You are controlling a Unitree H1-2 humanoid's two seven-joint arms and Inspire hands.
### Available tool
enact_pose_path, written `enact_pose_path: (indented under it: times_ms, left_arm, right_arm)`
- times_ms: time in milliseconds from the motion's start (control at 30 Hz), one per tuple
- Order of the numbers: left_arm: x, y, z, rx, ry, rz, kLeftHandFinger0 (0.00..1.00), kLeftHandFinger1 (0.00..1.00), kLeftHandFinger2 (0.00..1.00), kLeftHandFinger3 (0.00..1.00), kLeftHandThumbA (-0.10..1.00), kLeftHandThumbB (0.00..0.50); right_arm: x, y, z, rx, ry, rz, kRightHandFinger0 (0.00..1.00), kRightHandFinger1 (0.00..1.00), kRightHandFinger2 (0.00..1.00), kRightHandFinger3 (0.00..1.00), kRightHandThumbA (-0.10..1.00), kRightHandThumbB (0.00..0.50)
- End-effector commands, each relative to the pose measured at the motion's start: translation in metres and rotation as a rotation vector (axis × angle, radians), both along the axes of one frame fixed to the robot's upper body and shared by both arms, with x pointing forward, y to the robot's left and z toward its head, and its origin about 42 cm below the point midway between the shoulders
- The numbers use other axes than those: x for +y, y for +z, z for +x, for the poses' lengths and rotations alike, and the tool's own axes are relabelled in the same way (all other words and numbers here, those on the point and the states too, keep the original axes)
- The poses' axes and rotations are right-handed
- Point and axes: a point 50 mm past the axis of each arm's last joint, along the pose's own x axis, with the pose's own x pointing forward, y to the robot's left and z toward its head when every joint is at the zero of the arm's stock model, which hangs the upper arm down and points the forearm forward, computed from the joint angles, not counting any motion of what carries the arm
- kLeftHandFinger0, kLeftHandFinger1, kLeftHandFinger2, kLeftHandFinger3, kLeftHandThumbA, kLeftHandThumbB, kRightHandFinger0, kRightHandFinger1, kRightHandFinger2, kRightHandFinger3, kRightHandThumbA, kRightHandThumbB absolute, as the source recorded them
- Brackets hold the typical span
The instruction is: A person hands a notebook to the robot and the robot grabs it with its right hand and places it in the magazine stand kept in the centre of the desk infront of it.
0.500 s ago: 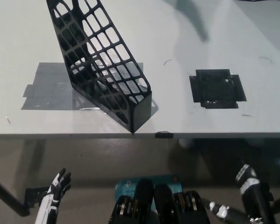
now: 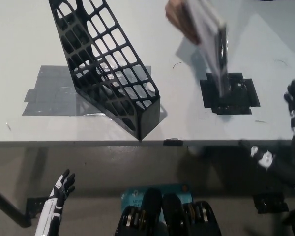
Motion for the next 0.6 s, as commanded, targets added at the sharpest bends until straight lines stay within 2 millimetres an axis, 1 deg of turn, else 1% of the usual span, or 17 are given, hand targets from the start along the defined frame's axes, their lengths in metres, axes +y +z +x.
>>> enact_pose_path:
  times_ms: [0, 67, 167, 200, 267, 300, 400, 567]
  left_arm:
    - [0.007, 0.01, 0.001, -0.061, -0.001, 0.023, 1.0, 1.0, 1.0, 1.0, 1.0, 0.5]
    - [0.007, 0.009, 0.001, -0.059, -0.004, 0.025, 1.0, 1.0, 1.0, 1.0, 1.0, 0.5]
    - [0.008, 0.009, 0.003, -0.057, -0.001, 0.034, 1.0, 1.0, 1.0, 1.0, 1.0, 0.5]
    - [0.008, 0.009, 0.003, -0.058, 0.001, 0.035, 1.0, 1.0, 1.0, 1.0, 1.0, 0.5]
    - [0.008, 0.008, 0.004, -0.055, 0.001, 0.037, 1.0, 1.0, 1.0, 1.0, 1.0, 0.5]
    - [0.008, 0.008, 0.003, -0.054, -0.001, 0.037, 1.0, 1.0, 1.0, 1.0, 1.0, 0.5]
    - [0.007, 0.008, 0.003, -0.054, -0.004, 0.037, 1.0, 1.0, 1.0, 1.0, 1.0, 0.5]
    - [0.006, 0.008, 0.006, -0.056, -0.011, 0.042, 1.0, 1.0, 1.0, 1.0, 1.0, 0.5]
  right_arm:
    - [-0.003, 0.014, 0.014, 0.022, -0.018, 0.068, 1.0, 1.0, 1.0, 1.0, 1.0, 0.293]
    - [-0.003, 0.021, 0.025, 0.019, -0.016, 0.078, 1.0, 1.0, 1.0, 1.0, 1.0, 0.292]
    - [0.001, 0.028, 0.037, 0.008, -0.018, 0.062, 1.0, 1.0, 1.0, 1.0, 1.0, 0.255]
    - [0.002, 0.029, 0.039, 0.006, -0.019, 0.053, 1.0, 1.0, 1.0, 1.0, 1.0, 0.253]
    - [0.006, 0.031, 0.048, 0.01, 0.006, 0.046, 1.0, 1.0, 1.0, 1.0, 1.0, 0.257]
    - [0.01, 0.031, 0.054, 0.024, 0.009, 0.05, 1.0, 1.0, 1.0, 1.0, 1.0, 0.287]
    - [0.016, 0.03, 0.062, 0.043, 0.002, 0.031, 1.0, 1.0, 1.0, 1.0, 1.0, 0.297]
    - [0.033, 0.027, 0.072, 0.056, 0.005, 0.012, 1.0, 1.0, 1.0, 1.0, 1.0, 0.274]
